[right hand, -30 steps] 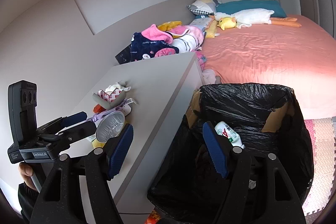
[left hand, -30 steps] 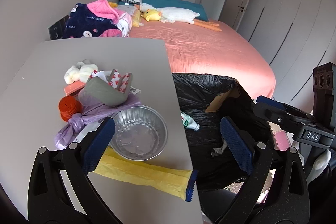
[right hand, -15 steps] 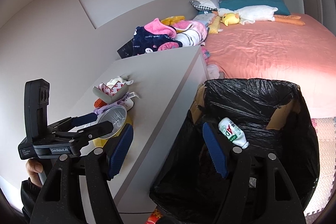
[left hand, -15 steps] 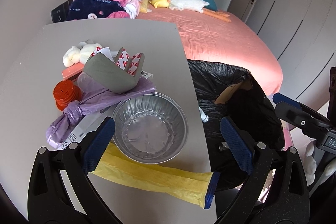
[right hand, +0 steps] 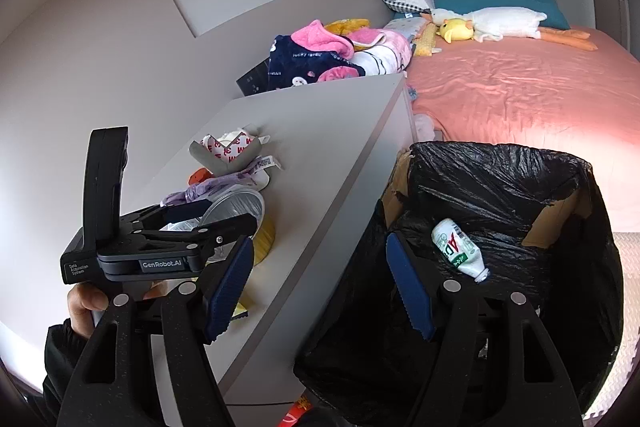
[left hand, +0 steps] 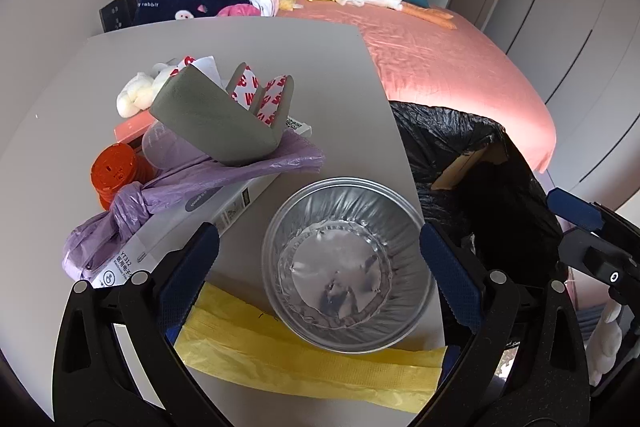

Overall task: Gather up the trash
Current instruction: 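Move the left tool back to the desk and grasp the foil cup, then lift the foil cup with the left tool while the right tool grasps the yellow strip, then carry the foil cup and yellow strip over the bin and release both, then move both tools back toward the purple bag and grey box on the desk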

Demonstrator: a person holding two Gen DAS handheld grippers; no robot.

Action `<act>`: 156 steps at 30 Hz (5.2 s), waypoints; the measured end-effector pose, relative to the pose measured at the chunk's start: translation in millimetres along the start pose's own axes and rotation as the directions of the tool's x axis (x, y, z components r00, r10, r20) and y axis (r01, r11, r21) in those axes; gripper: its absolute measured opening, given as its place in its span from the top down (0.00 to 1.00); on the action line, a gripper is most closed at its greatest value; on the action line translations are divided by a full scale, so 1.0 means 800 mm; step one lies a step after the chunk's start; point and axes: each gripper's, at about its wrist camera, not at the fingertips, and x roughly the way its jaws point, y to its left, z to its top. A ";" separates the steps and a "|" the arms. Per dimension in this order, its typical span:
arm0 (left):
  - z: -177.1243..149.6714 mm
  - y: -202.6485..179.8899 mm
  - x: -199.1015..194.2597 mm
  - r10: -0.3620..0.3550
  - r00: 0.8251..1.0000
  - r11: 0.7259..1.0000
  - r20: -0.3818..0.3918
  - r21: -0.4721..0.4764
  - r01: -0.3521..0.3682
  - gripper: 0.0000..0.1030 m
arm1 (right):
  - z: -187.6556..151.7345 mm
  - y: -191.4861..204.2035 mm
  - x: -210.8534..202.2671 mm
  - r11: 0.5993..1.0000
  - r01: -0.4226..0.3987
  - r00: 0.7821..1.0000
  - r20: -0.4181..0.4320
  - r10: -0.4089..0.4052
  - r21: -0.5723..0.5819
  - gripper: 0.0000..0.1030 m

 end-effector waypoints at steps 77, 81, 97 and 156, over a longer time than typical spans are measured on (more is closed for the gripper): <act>0.028 0.002 -0.083 -0.106 0.969 0.986 0.221 -0.103 0.131 0.91 | 0.002 0.020 0.019 0.997 0.019 1.000 -0.018 -0.020 -0.081 0.78; 0.034 -0.020 -0.075 -0.131 0.969 0.986 0.208 -0.076 0.150 0.91 | 0.004 0.000 0.004 0.998 0.041 0.999 0.003 -0.041 -0.048 0.78; 0.047 -0.084 -0.040 -0.241 0.961 0.969 0.137 -0.011 0.245 0.91 | 0.008 -0.063 -0.042 0.993 0.100 0.992 0.069 -0.104 0.058 0.78; 0.009 0.023 -0.075 -0.015 0.986 0.991 0.165 -0.130 0.037 0.07 | 0.037 -0.007 0.004 0.998 0.069 0.995 0.067 -0.070 0.015 0.30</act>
